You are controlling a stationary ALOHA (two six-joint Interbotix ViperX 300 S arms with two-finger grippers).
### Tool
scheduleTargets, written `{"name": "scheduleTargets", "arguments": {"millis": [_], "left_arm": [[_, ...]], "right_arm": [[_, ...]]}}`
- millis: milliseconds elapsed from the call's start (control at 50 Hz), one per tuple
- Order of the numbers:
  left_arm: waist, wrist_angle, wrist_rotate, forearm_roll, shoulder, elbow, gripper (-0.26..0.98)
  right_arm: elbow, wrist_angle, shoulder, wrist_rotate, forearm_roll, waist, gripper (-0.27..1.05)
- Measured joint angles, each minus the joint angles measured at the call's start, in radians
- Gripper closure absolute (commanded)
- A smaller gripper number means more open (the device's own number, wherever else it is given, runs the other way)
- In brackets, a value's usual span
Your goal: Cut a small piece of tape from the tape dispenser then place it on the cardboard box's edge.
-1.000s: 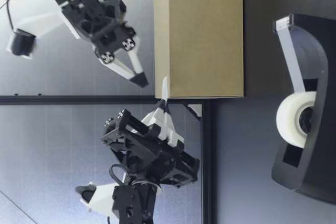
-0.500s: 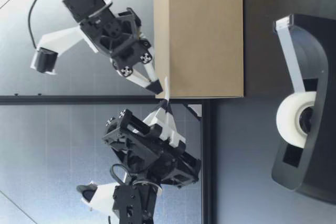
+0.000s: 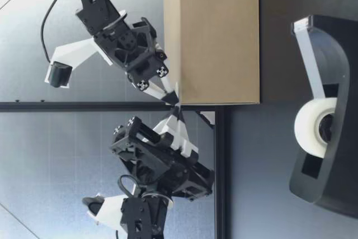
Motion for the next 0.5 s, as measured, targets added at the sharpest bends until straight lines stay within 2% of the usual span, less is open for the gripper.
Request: {"name": "scheduleTargets", "arguments": {"millis": [140, 240, 340, 460, 500], "left_arm": [[0.002, 0.005, -0.002, 0.000, -0.002, 0.000, 0.82], [0.002, 0.005, 0.002, 0.000, -0.002, 0.000, 0.74], [0.002, 0.005, 0.003, 0.000, 0.000, 0.002, 0.56], [-0.002, 0.006, 0.003, 0.000, 0.000, 0.009, 0.26], [-0.002, 0.006, 0.002, 0.000, -0.002, 0.012, 0.24]], "right_arm": [[-0.005, 0.000, 0.006, 0.000, -0.002, 0.000, 0.88], [-0.009, 0.000, 0.011, 0.002, -0.002, -0.002, 0.88], [-0.011, 0.000, 0.011, 0.002, -0.002, -0.002, 0.88], [-0.012, 0.002, 0.011, 0.002, 0.000, -0.002, 0.88], [-0.012, 0.000, 0.011, 0.002, 0.000, -0.003, 0.88]]}}
